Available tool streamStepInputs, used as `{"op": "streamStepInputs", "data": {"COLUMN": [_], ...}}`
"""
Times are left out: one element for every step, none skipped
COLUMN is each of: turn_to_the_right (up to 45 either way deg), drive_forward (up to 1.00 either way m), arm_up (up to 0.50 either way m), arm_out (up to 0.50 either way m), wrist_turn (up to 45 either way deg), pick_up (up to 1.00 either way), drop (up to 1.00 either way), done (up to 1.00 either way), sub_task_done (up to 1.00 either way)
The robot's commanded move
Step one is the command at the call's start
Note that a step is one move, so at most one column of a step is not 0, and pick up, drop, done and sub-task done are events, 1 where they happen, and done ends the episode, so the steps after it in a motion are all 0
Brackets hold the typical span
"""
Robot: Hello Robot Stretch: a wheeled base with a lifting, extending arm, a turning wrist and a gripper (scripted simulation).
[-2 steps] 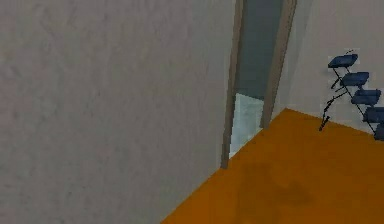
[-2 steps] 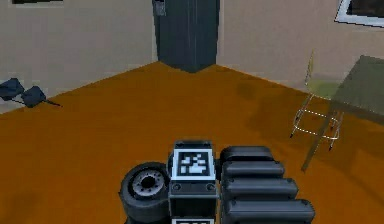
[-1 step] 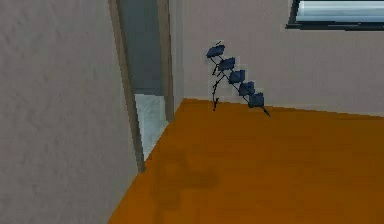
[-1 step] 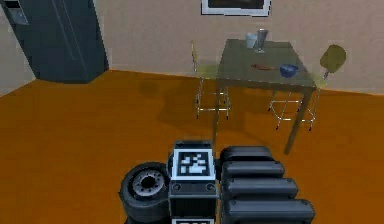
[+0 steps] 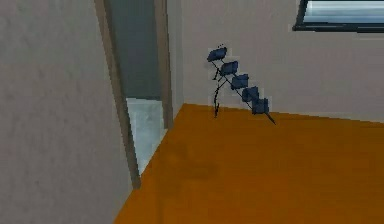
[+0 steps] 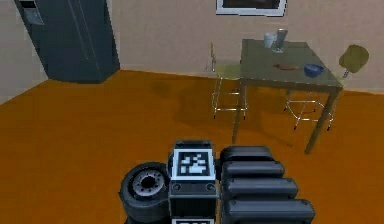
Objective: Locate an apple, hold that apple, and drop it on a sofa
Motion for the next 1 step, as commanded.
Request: {"op": "streamStepInputs", "data": {"turn_to_the_right": [6.0], "drive_forward": [0.0], "arm_up": [0.0], "arm_out": [0.0], "wrist_turn": [0.0], "pick_up": [0.0], "drop": [0.0], "done": [0.0], "sub_task_done": [0.0]}}
